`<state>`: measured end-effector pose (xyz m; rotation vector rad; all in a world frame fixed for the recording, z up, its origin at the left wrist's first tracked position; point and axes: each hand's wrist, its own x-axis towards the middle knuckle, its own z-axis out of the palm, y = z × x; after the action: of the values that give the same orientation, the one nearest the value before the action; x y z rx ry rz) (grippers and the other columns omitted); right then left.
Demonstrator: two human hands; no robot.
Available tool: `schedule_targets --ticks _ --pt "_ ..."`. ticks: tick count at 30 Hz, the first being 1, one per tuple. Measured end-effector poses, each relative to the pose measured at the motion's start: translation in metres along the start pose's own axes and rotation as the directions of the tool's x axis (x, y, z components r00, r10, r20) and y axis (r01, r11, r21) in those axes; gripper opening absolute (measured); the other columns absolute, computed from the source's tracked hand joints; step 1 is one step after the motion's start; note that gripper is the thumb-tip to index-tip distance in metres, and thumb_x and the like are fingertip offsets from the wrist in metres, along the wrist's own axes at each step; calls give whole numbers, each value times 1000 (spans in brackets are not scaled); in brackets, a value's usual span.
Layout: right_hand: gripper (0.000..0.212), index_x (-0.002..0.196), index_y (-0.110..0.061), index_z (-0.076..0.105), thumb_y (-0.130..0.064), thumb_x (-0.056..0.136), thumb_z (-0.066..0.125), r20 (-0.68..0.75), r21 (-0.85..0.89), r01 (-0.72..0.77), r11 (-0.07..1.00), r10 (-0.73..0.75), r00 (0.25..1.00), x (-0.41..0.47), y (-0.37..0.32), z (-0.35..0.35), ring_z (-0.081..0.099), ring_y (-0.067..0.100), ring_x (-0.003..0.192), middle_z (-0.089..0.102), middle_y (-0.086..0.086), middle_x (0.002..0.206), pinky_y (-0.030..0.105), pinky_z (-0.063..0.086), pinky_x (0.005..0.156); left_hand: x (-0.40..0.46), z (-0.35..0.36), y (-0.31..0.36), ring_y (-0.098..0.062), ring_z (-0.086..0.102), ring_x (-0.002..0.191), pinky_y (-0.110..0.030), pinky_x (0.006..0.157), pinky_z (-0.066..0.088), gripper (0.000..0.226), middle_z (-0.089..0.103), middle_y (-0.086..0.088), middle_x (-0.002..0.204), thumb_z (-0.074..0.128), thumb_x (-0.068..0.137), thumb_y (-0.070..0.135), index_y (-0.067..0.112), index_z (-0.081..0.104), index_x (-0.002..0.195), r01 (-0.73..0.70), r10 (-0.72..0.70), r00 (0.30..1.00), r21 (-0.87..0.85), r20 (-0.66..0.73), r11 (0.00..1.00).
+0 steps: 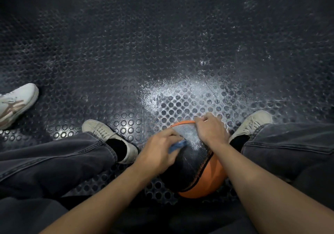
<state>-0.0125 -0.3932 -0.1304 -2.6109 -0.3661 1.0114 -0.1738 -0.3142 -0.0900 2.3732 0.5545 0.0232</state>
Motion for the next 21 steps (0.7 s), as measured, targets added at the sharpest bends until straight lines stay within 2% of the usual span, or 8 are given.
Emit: schedule_targets --ticks 3,6,8,12,14,17,19,21 --pt "30 108 -25 55 -51 97 43 -20 13 -18 1000 18 1000 1 1 3 52 24 98 55 4 126 56 33 110 16 0 -17 -16 60 72 -35 71 52 12 66 2 87 66 89 18 12 75 85 142 -141 980 0 -140 990" --pt "48 135 -18 48 -47 98 40 -12 12 -98 995 98 995 -1 -2 2 52 31 119 49 10 138 54 31 107 7 9 9 -13 59 74 -30 69 50 10 63 6 89 65 88 17 14 75 87 26 -27 994 -10 -103 1000" --pt "42 131 -19 50 -41 97 40 -11 32 -103 994 103 995 -3 2 2 52 31 116 51 10 134 53 32 106 -3 8 12 -11 59 75 -27 68 49 10 62 7 90 64 88 18 16 74 90 -76 76 997 -39 -19 996" --pt "33 118 -22 56 -42 94 43 -35 50 -80 996 81 996 -4 -3 9 55 27 110 55 5 129 64 28 109 11 -3 -17 -3 54 69 -21 70 49 14 62 8 87 64 91 21 13 76 93 190 -193 963 -37 -186 981" --pt "36 121 -23 55 -42 93 44 -40 39 -75 996 77 996 -3 -5 10 55 28 110 55 5 130 64 28 109 5 -1 -3 -2 53 71 -15 70 46 13 61 9 87 65 91 18 11 76 91 81 -90 986 -62 -141 995" --pt "24 113 -25 55 -35 94 44 -33 41 -49 998 50 998 -2 1 5 50 23 96 56 4 123 62 29 110 -9 1 8 -6 59 82 -17 76 48 13 66 6 95 66 87 14 12 75 96 -139 140 990 -60 16 988" --pt "20 109 -26 56 -33 94 45 -39 58 -43 997 45 998 -1 0 6 47 23 93 55 3 121 61 29 111 5 0 -11 -9 60 81 -28 77 53 13 68 4 94 67 86 11 11 76 95 -45 42 994 -30 -102 999" --pt "31 115 -24 57 -38 91 43 -40 60 -53 997 56 998 -2 -3 9 53 26 103 56 4 125 62 28 109 11 2 -17 -13 61 78 -36 75 54 11 68 2 92 66 87 10 9 76 92 69 -72 978 -25 -193 997"
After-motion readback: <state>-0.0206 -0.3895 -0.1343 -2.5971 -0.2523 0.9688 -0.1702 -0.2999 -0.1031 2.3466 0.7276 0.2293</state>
